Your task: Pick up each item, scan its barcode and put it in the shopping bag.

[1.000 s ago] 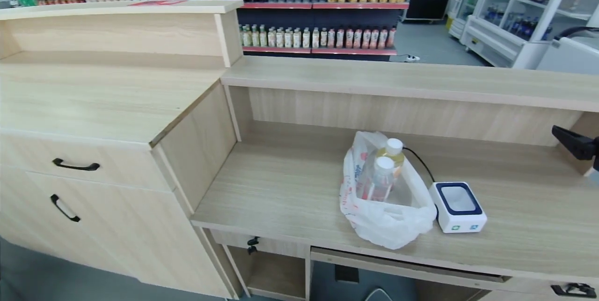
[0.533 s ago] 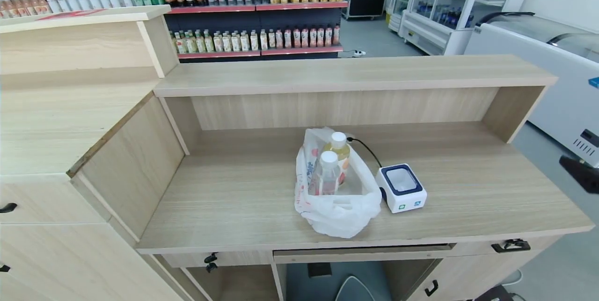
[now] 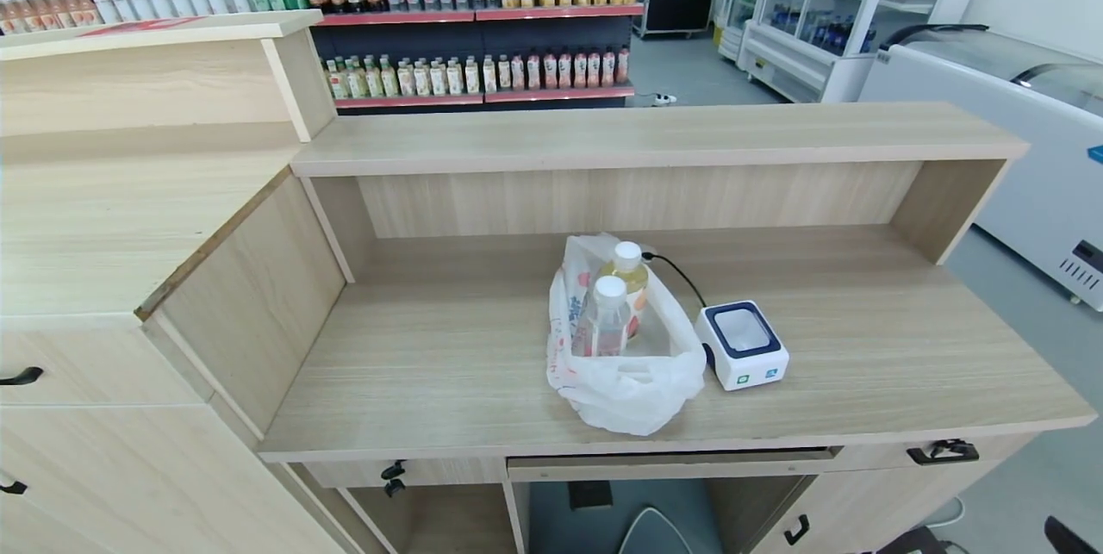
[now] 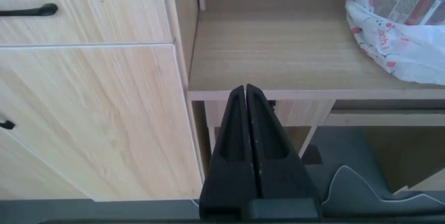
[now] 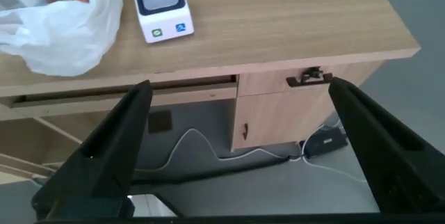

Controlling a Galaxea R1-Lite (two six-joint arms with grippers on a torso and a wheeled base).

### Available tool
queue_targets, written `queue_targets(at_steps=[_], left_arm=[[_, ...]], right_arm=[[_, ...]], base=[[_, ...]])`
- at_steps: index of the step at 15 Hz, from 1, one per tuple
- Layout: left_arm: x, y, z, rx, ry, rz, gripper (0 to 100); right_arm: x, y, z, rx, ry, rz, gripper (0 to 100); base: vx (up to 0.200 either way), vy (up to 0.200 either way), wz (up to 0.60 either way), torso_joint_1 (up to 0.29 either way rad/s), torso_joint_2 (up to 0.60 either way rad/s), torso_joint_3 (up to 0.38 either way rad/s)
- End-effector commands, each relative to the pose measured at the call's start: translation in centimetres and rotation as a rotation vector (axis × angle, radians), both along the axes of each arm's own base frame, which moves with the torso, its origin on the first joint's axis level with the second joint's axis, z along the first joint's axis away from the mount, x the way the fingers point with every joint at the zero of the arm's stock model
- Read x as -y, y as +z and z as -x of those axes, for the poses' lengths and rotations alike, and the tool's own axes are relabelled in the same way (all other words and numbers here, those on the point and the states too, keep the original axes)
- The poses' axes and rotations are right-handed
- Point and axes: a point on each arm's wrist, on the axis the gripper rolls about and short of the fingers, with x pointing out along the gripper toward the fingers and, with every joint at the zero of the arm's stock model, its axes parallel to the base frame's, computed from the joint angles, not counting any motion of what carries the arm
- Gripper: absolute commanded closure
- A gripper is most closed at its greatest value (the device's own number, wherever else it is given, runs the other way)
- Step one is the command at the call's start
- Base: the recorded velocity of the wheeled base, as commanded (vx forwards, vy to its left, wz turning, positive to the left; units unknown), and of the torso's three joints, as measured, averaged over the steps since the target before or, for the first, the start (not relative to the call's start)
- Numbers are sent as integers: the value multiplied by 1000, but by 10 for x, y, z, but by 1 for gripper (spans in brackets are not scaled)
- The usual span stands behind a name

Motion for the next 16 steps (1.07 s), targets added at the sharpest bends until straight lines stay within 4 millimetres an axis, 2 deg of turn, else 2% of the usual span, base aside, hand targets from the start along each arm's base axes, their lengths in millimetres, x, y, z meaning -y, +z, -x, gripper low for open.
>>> queue_targets(at_steps=[1, 16], left_arm=[[0, 0, 0, 0, 0, 0, 100], [0, 0, 0, 0, 0, 0, 100]], right_arm=[[-4, -23, 37, 154, 58, -26, 0], [-3, -22, 37, 173, 24, -44, 0]], base=[[0, 0, 0, 0, 0, 0], [0, 0, 0, 0, 0, 0]])
